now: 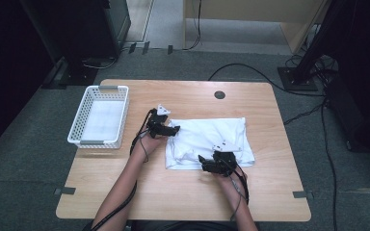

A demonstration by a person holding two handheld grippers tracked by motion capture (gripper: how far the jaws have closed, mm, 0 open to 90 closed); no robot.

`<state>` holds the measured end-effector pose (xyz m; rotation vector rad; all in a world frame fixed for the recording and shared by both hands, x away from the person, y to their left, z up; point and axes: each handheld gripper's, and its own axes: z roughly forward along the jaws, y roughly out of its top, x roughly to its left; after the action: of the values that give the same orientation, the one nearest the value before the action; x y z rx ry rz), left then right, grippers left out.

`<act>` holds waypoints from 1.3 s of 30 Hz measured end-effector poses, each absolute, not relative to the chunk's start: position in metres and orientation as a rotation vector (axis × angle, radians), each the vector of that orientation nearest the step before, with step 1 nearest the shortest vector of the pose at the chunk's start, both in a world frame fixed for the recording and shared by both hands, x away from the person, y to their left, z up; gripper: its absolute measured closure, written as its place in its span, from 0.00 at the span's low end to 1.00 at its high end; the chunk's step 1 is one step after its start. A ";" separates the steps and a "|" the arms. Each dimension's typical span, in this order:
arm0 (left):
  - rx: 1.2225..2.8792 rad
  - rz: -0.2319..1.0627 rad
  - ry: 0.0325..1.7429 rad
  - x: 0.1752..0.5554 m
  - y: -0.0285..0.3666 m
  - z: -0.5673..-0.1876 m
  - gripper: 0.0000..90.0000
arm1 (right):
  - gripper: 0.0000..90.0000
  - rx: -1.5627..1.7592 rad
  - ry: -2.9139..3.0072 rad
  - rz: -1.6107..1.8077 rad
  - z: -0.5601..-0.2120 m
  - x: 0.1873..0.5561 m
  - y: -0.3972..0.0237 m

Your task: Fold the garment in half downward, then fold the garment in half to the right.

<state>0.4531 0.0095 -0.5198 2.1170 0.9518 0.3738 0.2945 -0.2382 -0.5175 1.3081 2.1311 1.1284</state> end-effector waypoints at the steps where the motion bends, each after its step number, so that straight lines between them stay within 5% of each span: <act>1: 2.117 0.374 0.952 0.453 0.010 -0.520 0.24 | 0.27 1.310 2.129 1.133 -0.517 0.294 -0.238; 39: 2.118 0.376 0.952 0.453 0.009 -0.520 0.24 | 0.27 1.266 2.156 1.168 -0.518 0.291 -0.208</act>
<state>0.4529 0.0095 -0.5198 2.1175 0.9515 0.3759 0.2909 -0.2083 -0.5176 1.2662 2.1559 1.1679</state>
